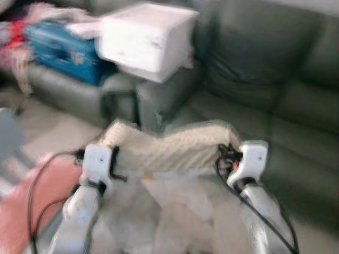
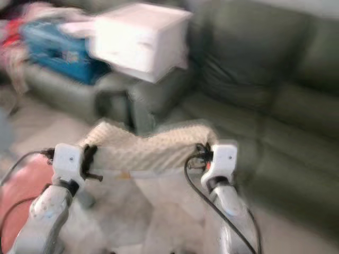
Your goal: Move the pillow to the sofa
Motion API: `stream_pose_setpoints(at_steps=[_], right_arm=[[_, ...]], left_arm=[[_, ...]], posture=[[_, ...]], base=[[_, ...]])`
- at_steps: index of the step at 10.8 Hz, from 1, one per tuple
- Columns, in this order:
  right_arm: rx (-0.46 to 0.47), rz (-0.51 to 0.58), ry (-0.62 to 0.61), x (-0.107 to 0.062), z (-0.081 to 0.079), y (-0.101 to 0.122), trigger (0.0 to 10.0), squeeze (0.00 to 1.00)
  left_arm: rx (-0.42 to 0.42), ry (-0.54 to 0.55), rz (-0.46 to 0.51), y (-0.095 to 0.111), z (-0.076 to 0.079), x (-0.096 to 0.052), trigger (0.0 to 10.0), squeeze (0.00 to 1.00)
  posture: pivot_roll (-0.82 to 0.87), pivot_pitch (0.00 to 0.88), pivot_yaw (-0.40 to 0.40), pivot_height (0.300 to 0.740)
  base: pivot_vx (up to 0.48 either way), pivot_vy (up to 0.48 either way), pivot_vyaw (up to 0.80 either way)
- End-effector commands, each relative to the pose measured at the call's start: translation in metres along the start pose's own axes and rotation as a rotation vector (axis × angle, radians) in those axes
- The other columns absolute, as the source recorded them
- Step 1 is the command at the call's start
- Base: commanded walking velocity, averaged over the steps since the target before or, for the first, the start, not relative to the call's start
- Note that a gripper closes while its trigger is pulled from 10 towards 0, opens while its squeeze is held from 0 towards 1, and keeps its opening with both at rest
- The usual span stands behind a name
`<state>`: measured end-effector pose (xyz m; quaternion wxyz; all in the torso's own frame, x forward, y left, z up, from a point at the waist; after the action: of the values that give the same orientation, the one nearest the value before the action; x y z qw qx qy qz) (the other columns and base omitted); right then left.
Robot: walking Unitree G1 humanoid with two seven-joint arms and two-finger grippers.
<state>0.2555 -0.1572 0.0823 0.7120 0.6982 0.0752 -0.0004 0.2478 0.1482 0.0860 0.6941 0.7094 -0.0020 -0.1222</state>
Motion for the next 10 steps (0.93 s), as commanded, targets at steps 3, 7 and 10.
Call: stream_pose_setpoints(at_steps=[3, 7, 10], right_arm=[[-0.002, 0.024, 0.000, 0.0018, 0.0004, 0.0069, 10.0, 0.00], [0.000, 0.029, 0.004, 0.0022, -0.0002, 0.0079, 10.0, 0.00], [0.000, 0.027, 0.002, 0.0019, -0.0005, 0.0078, 10.0, 0.00]], left_arm=[[-0.001, -0.046, 0.041, 0.0101, 0.0057, 0.0010, 10.0, 0.00], [-0.006, -0.064, 0.043, 0.0110, 0.0073, 0.0010, 10.0, 0.00], [-0.007, -0.069, 0.040, 0.0110, 0.0076, 0.0007, 10.0, 0.00]], posture=[[-0.01, 0.000, -0.043, 0.740], [-0.01, 0.000, -0.043, 0.740], [0.00, 0.000, -0.041, 0.740]], base=[[0.000, 0.000, -0.80], [0.000, -0.184, -0.40], [0.000, -0.391, 0.00]])
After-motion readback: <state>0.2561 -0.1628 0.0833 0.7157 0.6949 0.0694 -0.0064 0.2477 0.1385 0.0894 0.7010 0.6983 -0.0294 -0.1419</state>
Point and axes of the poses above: a point about 5 cm out from each wrist's last joint towards the gripper, its own x axis pointing out of the wrist towards the gripper, its own y axis along the axis of the wrist's last joint, z = x × y, the point moved 2 cm from there along x, pointing out of the wrist towards the gripper, and after that the axes turned 6 degrees about -x, right-handed, at the moved point
